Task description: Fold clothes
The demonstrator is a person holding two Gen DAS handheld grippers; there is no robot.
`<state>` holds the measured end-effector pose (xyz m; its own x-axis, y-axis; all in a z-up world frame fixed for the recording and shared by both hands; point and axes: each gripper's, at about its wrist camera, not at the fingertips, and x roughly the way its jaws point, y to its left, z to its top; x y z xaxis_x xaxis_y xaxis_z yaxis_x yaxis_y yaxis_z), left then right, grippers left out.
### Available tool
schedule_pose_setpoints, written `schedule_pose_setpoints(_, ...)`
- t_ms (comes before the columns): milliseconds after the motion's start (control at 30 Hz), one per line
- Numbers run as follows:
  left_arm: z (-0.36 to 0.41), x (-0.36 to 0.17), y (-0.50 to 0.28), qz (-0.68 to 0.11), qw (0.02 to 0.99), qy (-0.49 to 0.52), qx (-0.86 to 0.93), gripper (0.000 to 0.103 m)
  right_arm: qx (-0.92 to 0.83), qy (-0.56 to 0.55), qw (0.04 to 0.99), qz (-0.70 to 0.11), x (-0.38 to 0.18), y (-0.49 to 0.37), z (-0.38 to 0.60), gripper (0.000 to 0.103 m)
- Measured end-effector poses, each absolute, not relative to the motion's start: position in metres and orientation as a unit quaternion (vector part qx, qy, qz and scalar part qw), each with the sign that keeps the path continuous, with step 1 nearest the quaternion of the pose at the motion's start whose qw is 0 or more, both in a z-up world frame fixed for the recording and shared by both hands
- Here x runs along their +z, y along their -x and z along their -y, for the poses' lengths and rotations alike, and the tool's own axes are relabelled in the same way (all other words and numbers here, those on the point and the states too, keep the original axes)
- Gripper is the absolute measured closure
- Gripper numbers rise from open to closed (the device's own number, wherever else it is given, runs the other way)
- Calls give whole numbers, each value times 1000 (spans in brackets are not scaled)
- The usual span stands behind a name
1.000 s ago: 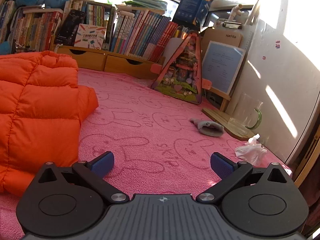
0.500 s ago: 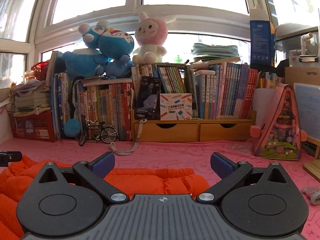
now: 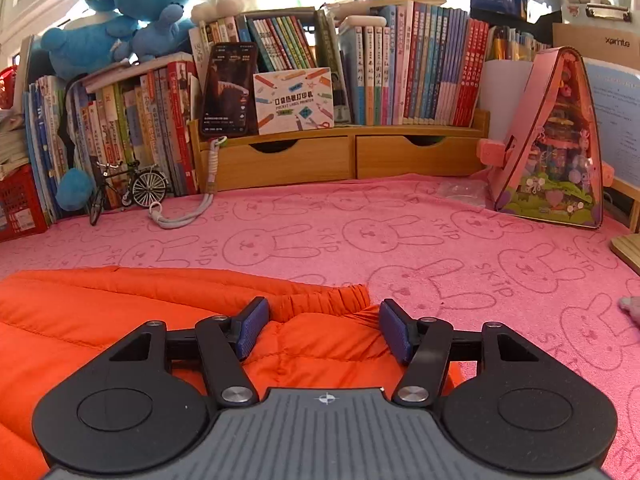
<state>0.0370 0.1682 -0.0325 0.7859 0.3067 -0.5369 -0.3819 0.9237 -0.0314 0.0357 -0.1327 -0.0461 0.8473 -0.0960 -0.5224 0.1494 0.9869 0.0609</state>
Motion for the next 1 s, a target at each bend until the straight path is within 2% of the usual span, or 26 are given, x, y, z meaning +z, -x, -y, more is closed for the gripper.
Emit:
schedule_pose_setpoints(33, -174, -30, -34, -271, 942, 71, 184, 0, -67, -47, 959, -271, -46, -34, 135, 35)
schedule_pose_setpoints(67, -181, -26, -30, -273, 941, 81, 182, 0, -69, -44, 958, -273, -47, -33, 137, 28)
schedule_pose_setpoints(167, -204, -12, -12, -282, 938, 134, 154, 0, -40, -62, 957, -281, -43, -27, 150, 23)
schedule_pose_setpoints(300, -236, -3, 13, -300, 926, 218, 62, 0, 64, -174, 943, -275, -36, -18, 194, 4)
schedule_pose_setpoints(467, -268, -32, 20, -344, 873, 346, -5, 0, 64, -249, 919, -298, -43, -13, 255, 3)
schedule_pose_setpoints(567, -266, -46, 14, -360, 853, 376, -39, 0, 79, -278, 904, -316, -56, -14, 269, 1)
schedule_pose_setpoints(800, -259, -55, -2, -384, 826, 406, -78, 0, 138, -329, 870, -340, -71, -27, 282, 0)
schedule_pose_setpoints(900, -256, -49, 6, -388, 827, 403, -59, 0, 132, -305, 875, -351, -63, -32, 275, 0)
schedule_pose_setpoints(1000, -247, -30, 33, -362, 855, 366, -64, 0, 141, -281, 888, -336, -51, -16, 270, 0)
